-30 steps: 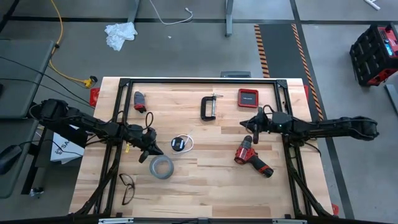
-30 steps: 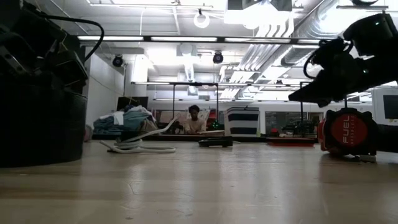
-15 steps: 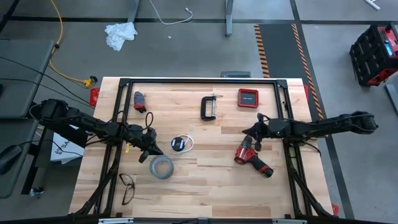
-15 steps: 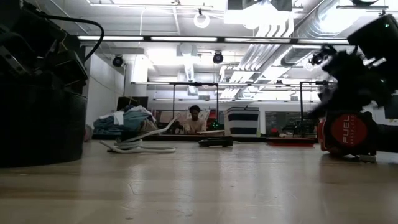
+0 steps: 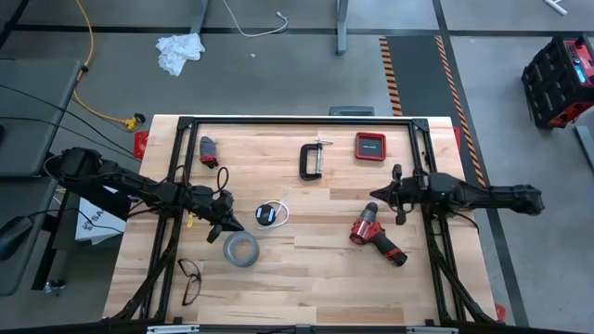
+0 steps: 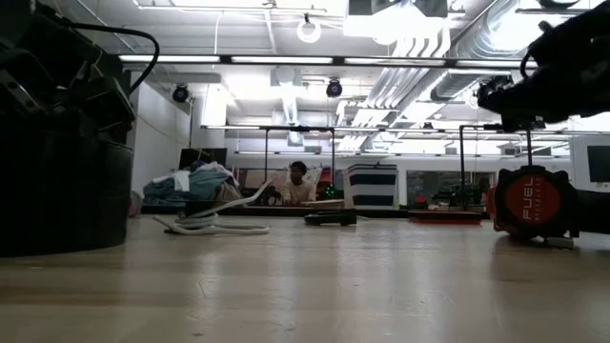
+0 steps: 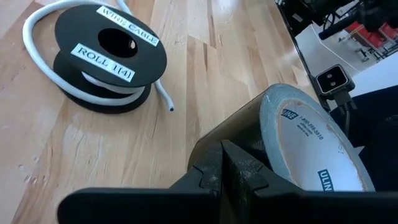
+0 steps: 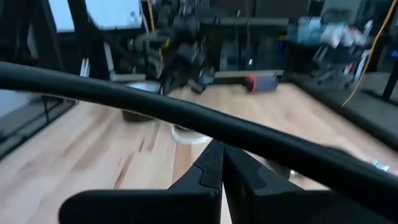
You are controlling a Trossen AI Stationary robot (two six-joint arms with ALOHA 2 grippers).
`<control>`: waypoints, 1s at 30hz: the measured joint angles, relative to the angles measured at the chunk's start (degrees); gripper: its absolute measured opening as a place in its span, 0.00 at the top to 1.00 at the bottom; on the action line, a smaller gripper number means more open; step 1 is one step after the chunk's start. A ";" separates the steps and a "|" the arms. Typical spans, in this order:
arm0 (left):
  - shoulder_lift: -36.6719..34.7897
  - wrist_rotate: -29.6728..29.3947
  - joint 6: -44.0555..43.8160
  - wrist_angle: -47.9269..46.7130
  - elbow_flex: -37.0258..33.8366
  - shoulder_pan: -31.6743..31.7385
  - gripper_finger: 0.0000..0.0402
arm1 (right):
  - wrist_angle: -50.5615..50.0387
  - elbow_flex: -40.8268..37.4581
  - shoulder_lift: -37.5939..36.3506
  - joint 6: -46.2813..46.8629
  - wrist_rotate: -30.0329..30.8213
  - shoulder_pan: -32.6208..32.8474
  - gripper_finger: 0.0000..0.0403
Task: Coil cords
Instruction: Return to Home Position
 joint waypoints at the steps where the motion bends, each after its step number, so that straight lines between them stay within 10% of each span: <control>1: 0.00 0.00 0.00 0.14 0.00 -0.01 0.99 | -0.03 0.00 -1.53 0.00 -0.02 -0.41 1.00; 30: -1.83 -0.04 0.00 -1.78 -0.04 0.00 0.99 | 0.19 0.00 -5.03 0.00 -0.02 0.42 1.00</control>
